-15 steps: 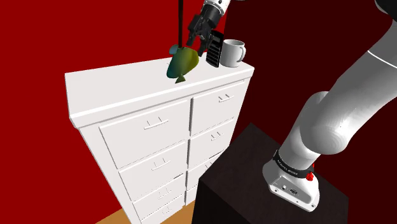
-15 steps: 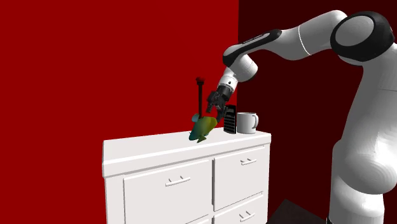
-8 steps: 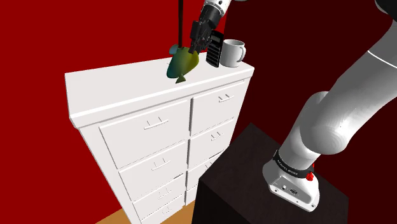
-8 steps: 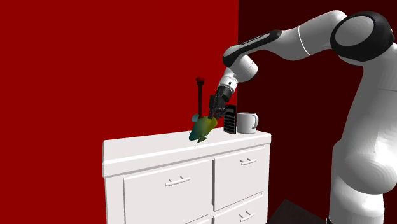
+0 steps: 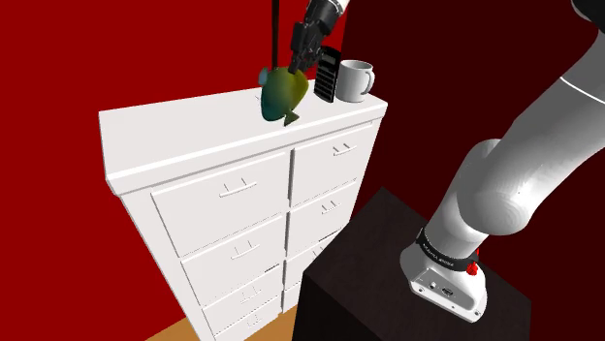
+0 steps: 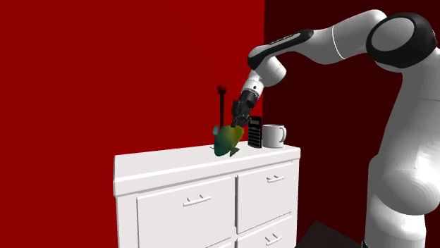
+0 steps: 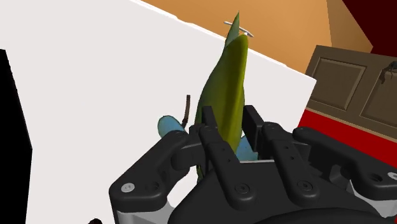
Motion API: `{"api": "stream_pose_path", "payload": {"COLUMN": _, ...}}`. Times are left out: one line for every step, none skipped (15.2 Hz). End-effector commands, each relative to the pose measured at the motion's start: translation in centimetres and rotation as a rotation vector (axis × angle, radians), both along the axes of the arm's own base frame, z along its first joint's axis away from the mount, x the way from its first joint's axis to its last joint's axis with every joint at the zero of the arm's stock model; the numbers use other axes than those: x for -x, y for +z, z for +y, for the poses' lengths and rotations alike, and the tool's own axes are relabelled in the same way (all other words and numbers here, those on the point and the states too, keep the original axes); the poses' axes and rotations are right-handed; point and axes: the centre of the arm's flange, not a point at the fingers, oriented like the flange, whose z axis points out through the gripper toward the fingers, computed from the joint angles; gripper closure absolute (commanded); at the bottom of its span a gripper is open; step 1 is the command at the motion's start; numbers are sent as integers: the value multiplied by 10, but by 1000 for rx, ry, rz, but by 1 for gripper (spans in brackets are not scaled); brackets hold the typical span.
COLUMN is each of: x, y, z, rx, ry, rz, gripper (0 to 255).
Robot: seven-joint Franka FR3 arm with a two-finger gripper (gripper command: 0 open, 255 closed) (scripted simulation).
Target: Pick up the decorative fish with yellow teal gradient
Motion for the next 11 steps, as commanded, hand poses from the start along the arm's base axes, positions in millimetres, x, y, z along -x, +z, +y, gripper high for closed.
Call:
{"api": "stream_pose_path", "payload": {"x": 0, "y": 11, "z": 1, "rx": 0, "ry": 0, "rz": 0, "gripper": 255}}
{"api": "stream_pose_path", "payload": {"x": 0, "y": 16, "z": 1, "rx": 0, "ry": 0, "rz": 0, "gripper": 255}}
{"api": "stream_pose_path", "payload": {"x": 0, "y": 21, "z": 1, "rx": 0, "ry": 0, "rz": 0, "gripper": 255}}
{"api": "stream_pose_path", "payload": {"x": 0, "y": 27, "z": 1, "rx": 0, "ry": 0, "rz": 0, "gripper": 255}}
{"api": "stream_pose_path", "payload": {"x": 0, "y": 32, "z": 1, "rx": 0, "ry": 0, "rz": 0, "gripper": 255}}
{"api": "stream_pose_path", "payload": {"x": 0, "y": 37, "z": 1, "rx": 0, "ry": 0, "rz": 0, "gripper": 255}}
{"api": "stream_pose_path", "payload": {"x": 0, "y": 42, "z": 1, "rx": 0, "ry": 0, "rz": 0, "gripper": 255}}
{"api": "stream_pose_path", "payload": {"x": 0, "y": 48, "z": 1, "rx": 0, "ry": 0, "rz": 0, "gripper": 255}}
{"api": "stream_pose_path", "payload": {"x": 0, "y": 53, "z": 1, "rx": 0, "ry": 0, "rz": 0, "gripper": 255}}
{"api": "stream_pose_path", "payload": {"x": 0, "y": 58, "z": 1, "rx": 0, "ry": 0, "rz": 0, "gripper": 255}}
{"api": "stream_pose_path", "payload": {"x": 0, "y": 59, "z": 1, "rx": 0, "ry": 0, "rz": 0, "gripper": 255}}
